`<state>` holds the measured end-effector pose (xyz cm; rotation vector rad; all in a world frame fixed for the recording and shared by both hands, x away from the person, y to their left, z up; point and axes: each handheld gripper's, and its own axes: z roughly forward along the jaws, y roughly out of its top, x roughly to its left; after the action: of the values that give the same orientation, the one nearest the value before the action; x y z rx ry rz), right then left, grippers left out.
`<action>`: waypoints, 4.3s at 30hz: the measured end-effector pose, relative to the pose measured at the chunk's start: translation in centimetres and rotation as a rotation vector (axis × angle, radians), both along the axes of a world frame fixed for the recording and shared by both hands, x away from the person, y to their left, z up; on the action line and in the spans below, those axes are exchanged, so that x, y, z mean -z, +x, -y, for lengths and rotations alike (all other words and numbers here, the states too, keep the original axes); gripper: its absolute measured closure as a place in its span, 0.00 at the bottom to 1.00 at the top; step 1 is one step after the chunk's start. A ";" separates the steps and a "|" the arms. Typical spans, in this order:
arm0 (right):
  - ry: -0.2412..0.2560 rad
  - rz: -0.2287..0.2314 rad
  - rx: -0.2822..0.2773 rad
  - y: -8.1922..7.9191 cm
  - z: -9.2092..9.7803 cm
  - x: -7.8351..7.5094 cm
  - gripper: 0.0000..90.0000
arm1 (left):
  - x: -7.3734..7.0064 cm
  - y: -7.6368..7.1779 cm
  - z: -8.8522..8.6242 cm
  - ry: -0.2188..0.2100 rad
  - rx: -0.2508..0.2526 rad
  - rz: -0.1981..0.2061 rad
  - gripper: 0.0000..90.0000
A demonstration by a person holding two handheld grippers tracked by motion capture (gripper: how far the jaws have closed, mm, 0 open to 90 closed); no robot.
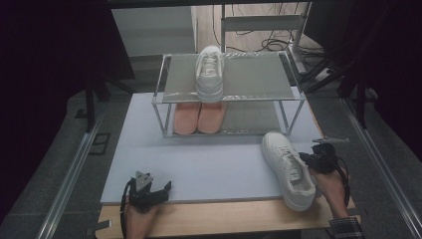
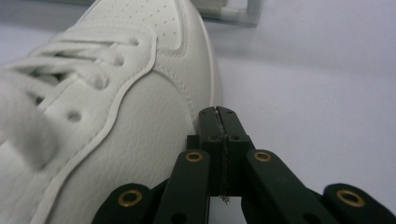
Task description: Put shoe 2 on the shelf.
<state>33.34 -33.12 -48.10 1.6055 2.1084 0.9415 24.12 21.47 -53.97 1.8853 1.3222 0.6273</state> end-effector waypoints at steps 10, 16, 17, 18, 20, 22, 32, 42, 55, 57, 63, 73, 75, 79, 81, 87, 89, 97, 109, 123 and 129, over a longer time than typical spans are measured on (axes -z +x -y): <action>0.020 -0.011 -0.034 -1.4 -0.3 -0.4 1.00 | 0.0 0.0 0.0 -0.001 0.000 0.000 0.16; 0.023 -0.010 -0.092 -1.3 -2.8 -0.3 1.00 | 0.0 0.0 0.0 -0.001 0.000 0.000 0.16; 0.019 -0.009 -0.096 -1.3 -2.9 -0.3 1.00 | 0.0 0.0 0.0 0.000 0.000 0.000 0.16; 0.013 -0.008 -0.094 -1.3 -3.1 -0.3 0.99 | 0.0 0.0 0.0 -0.001 0.000 0.000 0.16; 0.003 -0.007 -0.095 -1.3 -3.1 -0.4 0.99 | 0.0 0.0 0.0 -0.001 -0.001 0.001 0.16; 0.023 -0.004 -0.095 -1.6 -2.7 -0.7 0.99 | 0.0 0.0 0.0 -0.001 -0.001 0.000 0.16; 0.058 0.019 -0.120 -3.8 -1.6 -2.4 0.89 | 0.0 0.0 0.0 0.002 0.001 -0.001 0.16; 0.075 0.038 -0.158 -6.0 -0.9 -4.4 0.80 | 0.0 0.0 0.0 0.002 0.001 0.000 0.16; 0.092 0.041 -0.229 -6.7 -2.4 -5.3 0.65 | 0.0 0.0 0.0 0.002 0.001 0.000 0.16; 0.082 0.033 -0.234 -6.3 -2.8 -4.9 0.64 | 0.0 0.0 0.0 0.002 0.001 0.000 0.16; 0.065 0.021 -0.232 -5.5 -3.2 -4.5 0.65 | 0.0 0.0 0.0 0.002 0.001 0.000 0.16; 0.034 0.014 -0.194 -5.5 -3.4 -4.5 0.87 | 0.0 0.0 0.0 0.002 0.002 0.000 0.16; 0.068 0.001 -0.194 -5.3 -3.2 -4.4 0.90 | 0.0 0.0 0.0 0.002 0.002 0.000 0.16; 0.178 -0.043 -0.180 -4.9 -2.4 -4.2 0.91 | 0.0 0.0 0.0 0.001 0.002 0.000 0.16; 0.251 -0.065 -0.176 -4.7 -1.9 -4.0 0.91 | 0.0 0.0 0.0 0.001 0.002 -0.001 0.16; 0.419 -0.110 -0.136 -4.5 -0.9 -3.3 0.92 | 0.0 0.0 0.0 0.001 0.002 -0.001 0.16; 0.464 -0.120 -0.126 -4.4 -0.6 -3.3 0.92 | 0.0 0.0 0.0 0.001 0.002 -0.001 0.16; 0.569 -0.130 -0.103 -4.4 0.1 -3.2 0.92 | 0.0 0.0 0.0 0.001 0.002 -0.001 0.16; 0.633 -0.117 -0.109 -4.5 0.2 -4.1 0.93 | 0.0 0.0 0.0 0.001 0.002 -0.002 0.16; 0.712 -0.075 -0.137 -4.7 0.1 -6.6 0.93 | 0.0 0.0 0.0 0.000 0.002 -0.001 0.16; 0.738 -0.063 -0.151 -4.7 -0.2 -7.9 0.93 | 0.0 0.0 0.0 0.000 0.002 -0.001 0.16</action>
<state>28.66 -32.96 -40.20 1.8038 2.0623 1.9056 24.12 21.49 -53.96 1.8870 1.3203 0.6257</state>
